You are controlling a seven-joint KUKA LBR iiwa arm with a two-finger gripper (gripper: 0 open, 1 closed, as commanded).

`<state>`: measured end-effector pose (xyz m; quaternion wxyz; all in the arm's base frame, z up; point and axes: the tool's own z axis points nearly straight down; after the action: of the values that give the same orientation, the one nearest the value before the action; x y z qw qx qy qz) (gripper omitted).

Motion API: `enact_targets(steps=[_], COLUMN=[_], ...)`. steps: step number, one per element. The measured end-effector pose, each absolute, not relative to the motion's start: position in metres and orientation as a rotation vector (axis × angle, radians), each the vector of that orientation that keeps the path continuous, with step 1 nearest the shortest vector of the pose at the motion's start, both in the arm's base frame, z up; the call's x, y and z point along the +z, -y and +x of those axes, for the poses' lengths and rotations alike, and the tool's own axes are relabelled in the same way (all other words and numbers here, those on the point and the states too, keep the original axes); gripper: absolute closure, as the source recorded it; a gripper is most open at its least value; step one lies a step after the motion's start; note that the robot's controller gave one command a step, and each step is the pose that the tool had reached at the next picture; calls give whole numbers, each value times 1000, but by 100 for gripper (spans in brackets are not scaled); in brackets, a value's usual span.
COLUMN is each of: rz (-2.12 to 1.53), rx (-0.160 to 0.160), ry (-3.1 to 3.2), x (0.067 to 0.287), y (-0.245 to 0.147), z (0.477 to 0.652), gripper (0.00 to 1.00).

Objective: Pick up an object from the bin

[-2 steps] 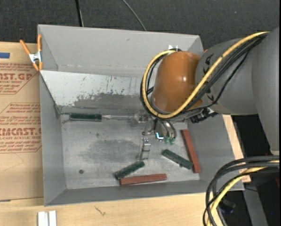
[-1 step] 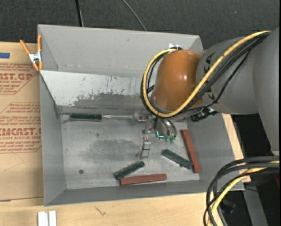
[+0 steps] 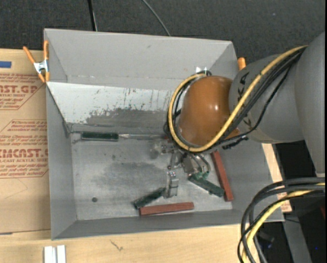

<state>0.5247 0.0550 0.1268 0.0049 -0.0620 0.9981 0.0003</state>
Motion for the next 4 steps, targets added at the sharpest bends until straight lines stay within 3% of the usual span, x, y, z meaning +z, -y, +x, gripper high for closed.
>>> enact_targets(steps=[1,2,3,4], rz=[-200,-200,-240,-240], rx=[2,2,1,1], ry=[-3137,-3137,-3131,-3131], x=[70,70,166,166], y=[-76,-76,-83,-83], z=[506,506,527,527], gripper=[100,100,100,100])
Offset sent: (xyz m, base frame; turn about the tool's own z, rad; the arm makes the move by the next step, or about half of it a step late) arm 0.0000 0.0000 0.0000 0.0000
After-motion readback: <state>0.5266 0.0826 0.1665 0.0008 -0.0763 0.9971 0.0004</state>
